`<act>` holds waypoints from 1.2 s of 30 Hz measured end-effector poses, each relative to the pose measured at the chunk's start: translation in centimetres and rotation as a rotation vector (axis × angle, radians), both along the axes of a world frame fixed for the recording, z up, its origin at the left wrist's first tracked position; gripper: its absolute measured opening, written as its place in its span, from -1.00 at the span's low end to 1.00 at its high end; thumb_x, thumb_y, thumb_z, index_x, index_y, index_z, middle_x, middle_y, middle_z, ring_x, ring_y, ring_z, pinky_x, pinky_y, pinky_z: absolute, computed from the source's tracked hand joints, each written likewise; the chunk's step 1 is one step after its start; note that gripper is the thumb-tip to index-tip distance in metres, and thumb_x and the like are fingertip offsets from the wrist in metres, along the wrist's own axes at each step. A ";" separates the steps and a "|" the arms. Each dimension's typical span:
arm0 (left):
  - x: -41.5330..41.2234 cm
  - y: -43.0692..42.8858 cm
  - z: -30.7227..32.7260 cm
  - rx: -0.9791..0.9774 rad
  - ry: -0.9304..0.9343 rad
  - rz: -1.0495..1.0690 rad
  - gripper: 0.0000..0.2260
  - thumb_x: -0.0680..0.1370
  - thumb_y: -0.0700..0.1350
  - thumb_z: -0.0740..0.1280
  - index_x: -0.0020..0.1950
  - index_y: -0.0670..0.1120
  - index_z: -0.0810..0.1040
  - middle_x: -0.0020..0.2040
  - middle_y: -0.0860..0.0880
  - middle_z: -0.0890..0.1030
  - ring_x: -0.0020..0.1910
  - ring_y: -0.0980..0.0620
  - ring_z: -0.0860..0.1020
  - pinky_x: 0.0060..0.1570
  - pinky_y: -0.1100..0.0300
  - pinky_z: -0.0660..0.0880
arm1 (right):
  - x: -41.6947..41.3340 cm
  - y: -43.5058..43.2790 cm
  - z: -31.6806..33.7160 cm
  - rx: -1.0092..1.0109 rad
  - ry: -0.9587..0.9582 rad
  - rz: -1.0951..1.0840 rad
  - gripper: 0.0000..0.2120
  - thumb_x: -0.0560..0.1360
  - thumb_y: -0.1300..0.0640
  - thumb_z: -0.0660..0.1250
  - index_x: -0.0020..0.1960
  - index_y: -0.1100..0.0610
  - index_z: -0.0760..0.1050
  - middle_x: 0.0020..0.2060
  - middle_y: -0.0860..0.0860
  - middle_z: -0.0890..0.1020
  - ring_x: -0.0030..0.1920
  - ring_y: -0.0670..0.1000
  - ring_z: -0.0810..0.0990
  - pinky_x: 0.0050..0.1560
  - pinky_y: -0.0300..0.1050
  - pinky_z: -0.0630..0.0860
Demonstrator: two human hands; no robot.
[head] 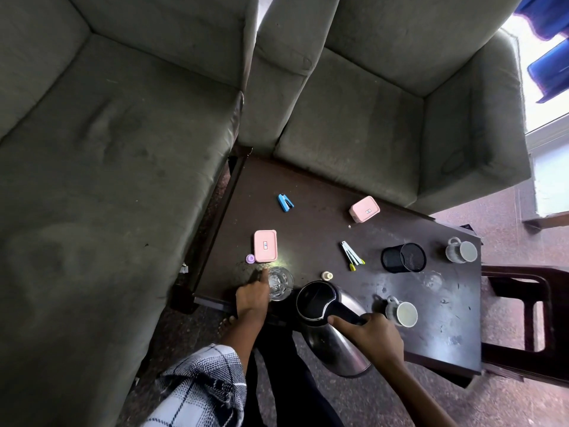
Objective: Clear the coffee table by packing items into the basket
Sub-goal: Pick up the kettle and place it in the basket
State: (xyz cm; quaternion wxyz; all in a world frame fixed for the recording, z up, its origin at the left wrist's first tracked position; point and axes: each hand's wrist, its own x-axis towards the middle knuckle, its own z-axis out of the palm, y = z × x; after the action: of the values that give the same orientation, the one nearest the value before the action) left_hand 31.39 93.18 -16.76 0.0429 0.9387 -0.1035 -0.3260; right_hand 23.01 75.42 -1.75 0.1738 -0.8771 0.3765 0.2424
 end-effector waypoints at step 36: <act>0.0 -0.4 0.6 0.013 0.012 0.023 -0.51 0.60 -0.27 0.04 0.52 -0.07 0.04 0.17 -0.12 0.61 0.12 -0.08 0.61 0.02 0.09 0.51 | -0.8 -1.2 0.0 0.041 0.010 0.014 -0.35 0.15 -0.45 0.37 -0.53 0.12 0.27 -0.59 -0.08 0.41 -0.46 -0.02 0.47 -0.40 -0.20 0.33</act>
State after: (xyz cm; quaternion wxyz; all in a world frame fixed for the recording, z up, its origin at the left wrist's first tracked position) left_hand 31.36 92.74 -16.14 0.0410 0.9381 -0.0905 -0.3318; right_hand 22.24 74.23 -1.76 0.1882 -0.8747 0.3662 0.2557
